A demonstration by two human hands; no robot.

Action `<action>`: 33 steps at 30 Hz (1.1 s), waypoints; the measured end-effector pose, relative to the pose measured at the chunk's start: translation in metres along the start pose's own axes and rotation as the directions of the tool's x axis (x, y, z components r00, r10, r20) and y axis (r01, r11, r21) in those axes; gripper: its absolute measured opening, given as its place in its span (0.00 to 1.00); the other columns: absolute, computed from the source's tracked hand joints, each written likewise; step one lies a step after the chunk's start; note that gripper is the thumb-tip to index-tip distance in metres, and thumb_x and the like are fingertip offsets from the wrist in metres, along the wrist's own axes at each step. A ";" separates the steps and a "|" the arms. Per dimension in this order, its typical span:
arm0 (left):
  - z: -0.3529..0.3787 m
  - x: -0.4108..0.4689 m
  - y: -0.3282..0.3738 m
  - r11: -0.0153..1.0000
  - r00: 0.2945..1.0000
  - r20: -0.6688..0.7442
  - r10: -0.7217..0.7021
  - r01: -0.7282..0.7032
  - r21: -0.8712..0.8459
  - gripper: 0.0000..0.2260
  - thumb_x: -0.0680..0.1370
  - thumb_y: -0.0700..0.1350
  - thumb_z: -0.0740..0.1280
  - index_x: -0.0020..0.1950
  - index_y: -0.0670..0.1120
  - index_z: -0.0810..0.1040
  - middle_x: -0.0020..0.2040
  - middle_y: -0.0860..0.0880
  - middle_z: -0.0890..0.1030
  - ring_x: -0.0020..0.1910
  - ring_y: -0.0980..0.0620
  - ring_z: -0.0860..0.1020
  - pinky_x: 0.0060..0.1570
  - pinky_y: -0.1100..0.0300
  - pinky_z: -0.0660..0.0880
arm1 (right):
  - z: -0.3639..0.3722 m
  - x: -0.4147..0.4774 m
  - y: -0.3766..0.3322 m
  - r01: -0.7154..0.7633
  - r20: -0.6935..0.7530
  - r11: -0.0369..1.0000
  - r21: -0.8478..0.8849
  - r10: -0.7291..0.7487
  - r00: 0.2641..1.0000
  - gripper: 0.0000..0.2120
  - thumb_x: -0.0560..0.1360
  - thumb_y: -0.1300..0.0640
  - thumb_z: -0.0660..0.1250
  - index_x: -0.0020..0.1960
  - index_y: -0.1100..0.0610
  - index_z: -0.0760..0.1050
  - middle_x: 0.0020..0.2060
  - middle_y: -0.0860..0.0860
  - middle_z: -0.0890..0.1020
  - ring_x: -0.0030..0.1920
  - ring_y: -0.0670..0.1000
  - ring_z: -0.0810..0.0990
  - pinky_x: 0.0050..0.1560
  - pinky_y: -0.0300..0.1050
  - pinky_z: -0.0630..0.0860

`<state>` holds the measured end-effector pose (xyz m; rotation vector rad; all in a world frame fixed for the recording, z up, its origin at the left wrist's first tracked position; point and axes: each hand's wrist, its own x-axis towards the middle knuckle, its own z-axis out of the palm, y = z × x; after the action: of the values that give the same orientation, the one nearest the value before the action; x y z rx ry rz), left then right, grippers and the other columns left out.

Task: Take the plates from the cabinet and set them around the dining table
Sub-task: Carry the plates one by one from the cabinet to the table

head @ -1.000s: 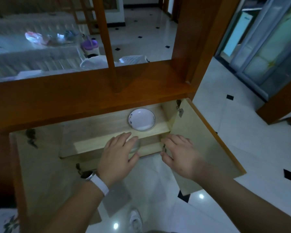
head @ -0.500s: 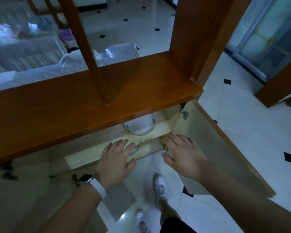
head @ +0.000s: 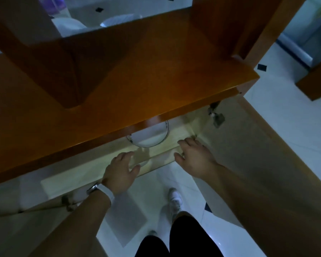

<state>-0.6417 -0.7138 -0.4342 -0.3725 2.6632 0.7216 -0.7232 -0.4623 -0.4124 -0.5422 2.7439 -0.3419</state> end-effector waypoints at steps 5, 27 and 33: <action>0.036 0.057 -0.030 0.873 0.970 0.007 -0.245 0.224 -0.434 0.24 0.76 0.50 0.70 0.70 0.45 0.68 0.62 0.45 0.74 0.59 0.44 0.75 0.55 0.53 0.71 | 0.047 0.053 0.011 -0.183 0.074 0.936 0.300 0.168 0.983 0.28 0.77 0.45 0.62 0.73 0.55 0.61 0.67 0.56 0.70 0.65 0.58 0.71 0.61 0.52 0.72; 0.056 0.165 -0.041 0.778 0.964 -0.136 -0.230 0.098 -0.620 0.13 0.79 0.39 0.64 0.44 0.58 0.77 0.45 0.54 0.81 0.47 0.49 0.79 0.47 0.52 0.78 | 0.122 0.177 0.021 -0.229 0.106 0.526 0.819 0.254 0.961 0.10 0.75 0.62 0.64 0.57 0.58 0.72 0.49 0.57 0.81 0.43 0.60 0.83 0.39 0.56 0.83; 0.056 0.138 -0.042 0.784 0.971 -0.114 -0.211 0.098 -0.613 0.06 0.76 0.42 0.67 0.50 0.49 0.82 0.46 0.48 0.85 0.45 0.44 0.82 0.43 0.50 0.80 | 0.123 0.149 0.025 -0.190 0.069 0.589 0.785 0.222 0.973 0.18 0.69 0.58 0.62 0.59 0.55 0.73 0.50 0.53 0.82 0.48 0.57 0.81 0.47 0.60 0.81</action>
<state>-0.7374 -0.7415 -0.5531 -0.8474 2.4441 1.5511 -0.8179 -0.5209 -0.5715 0.0402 2.2882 -1.4155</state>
